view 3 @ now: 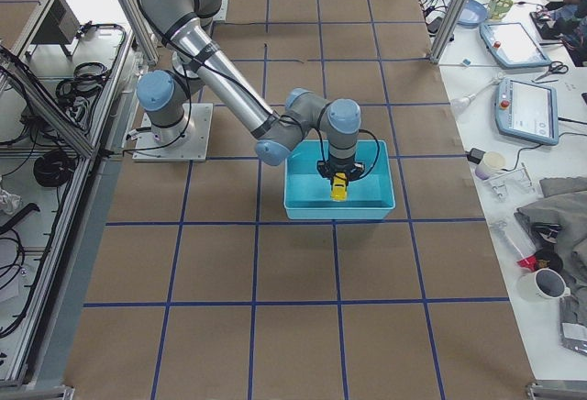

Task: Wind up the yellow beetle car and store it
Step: 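Lower the car into the blue box and open the right gripper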

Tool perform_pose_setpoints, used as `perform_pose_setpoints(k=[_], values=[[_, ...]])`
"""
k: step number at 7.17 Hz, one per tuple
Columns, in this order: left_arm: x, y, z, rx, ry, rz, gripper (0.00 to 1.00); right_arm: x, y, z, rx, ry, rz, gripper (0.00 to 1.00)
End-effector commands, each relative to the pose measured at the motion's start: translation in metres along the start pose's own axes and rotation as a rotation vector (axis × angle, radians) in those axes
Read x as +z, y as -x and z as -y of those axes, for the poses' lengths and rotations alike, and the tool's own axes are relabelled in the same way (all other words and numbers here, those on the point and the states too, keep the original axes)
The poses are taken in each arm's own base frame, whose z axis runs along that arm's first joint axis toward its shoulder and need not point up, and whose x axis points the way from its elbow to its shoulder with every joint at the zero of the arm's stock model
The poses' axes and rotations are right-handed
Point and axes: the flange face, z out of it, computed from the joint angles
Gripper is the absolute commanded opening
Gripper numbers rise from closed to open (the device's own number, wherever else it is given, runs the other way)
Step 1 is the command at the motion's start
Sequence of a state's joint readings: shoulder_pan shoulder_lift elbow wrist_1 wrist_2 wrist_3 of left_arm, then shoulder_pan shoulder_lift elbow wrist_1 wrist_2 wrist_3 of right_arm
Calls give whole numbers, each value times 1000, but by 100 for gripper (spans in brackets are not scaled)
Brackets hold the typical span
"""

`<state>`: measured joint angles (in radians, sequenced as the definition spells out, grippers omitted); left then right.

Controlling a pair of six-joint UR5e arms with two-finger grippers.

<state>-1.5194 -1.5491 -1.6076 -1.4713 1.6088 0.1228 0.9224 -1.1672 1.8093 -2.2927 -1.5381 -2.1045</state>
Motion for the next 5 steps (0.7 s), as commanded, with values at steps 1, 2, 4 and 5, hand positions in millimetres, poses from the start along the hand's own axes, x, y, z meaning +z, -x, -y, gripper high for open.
perform_pose_setpoints(k=[1,2,4,5], values=[[-1,0,0,1,-1,0,100,13,6,-2,-17,-16,22,4],[0,0,-1,1,0,0,100,15,8,-1,-20,-20,25,75],[0,0,-1,1,0,0,100,-4,5,4,-25,-14,29,100],[-1,0,0,1,-1,0,100,-37,-2,12,-31,-34,59,100]])
